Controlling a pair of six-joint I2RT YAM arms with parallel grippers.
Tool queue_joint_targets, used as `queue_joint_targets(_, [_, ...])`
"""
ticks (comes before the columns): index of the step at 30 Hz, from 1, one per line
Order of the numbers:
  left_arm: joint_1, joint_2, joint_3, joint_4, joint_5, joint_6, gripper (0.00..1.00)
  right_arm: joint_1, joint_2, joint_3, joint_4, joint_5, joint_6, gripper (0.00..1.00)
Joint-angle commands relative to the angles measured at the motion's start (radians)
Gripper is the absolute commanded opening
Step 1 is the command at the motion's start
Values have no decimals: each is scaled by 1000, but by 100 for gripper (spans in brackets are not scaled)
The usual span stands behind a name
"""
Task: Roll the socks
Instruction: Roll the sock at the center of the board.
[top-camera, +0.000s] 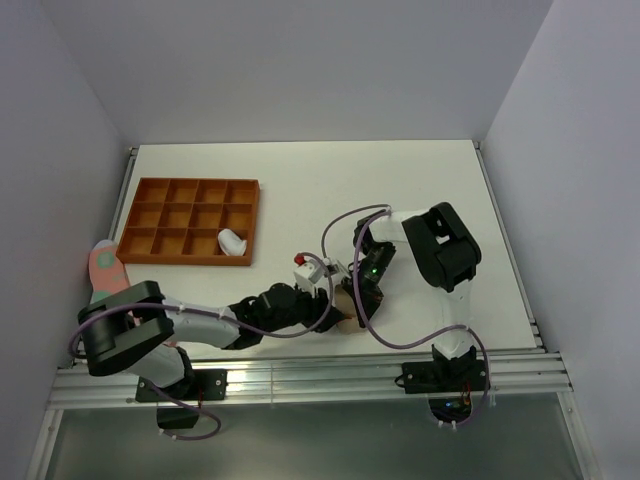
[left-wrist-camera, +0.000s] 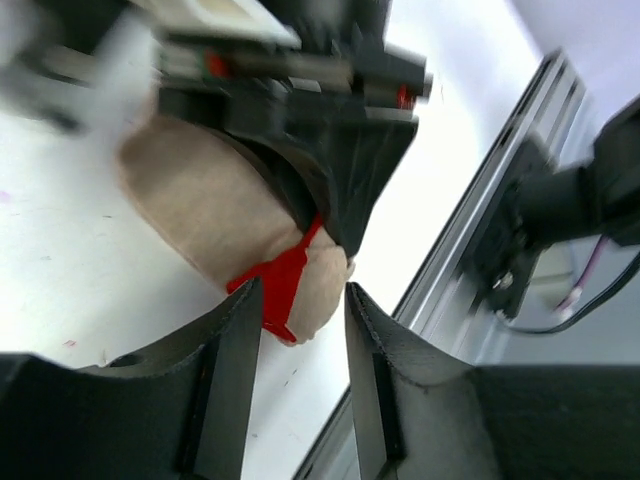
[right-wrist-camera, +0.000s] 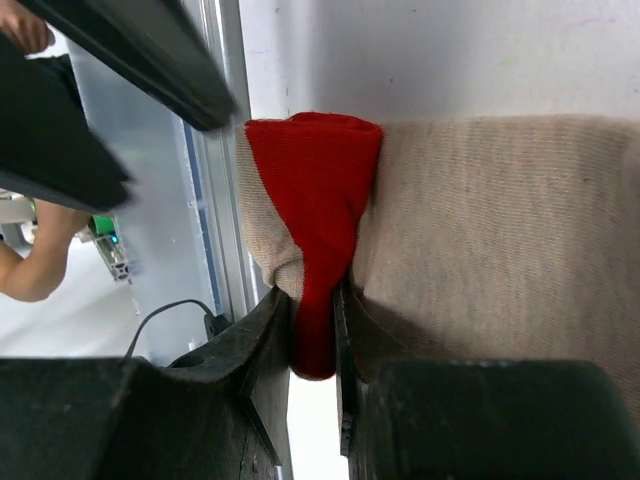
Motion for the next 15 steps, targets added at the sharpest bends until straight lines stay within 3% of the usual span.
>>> queue_joint_targets(1, [-30,65,57,27,52,140,44,-9,7,14,30,38,10,11])
queue_joint_targets(15, [-32,237,155,87,109,199,45,-9,18,29,40,44,31,11])
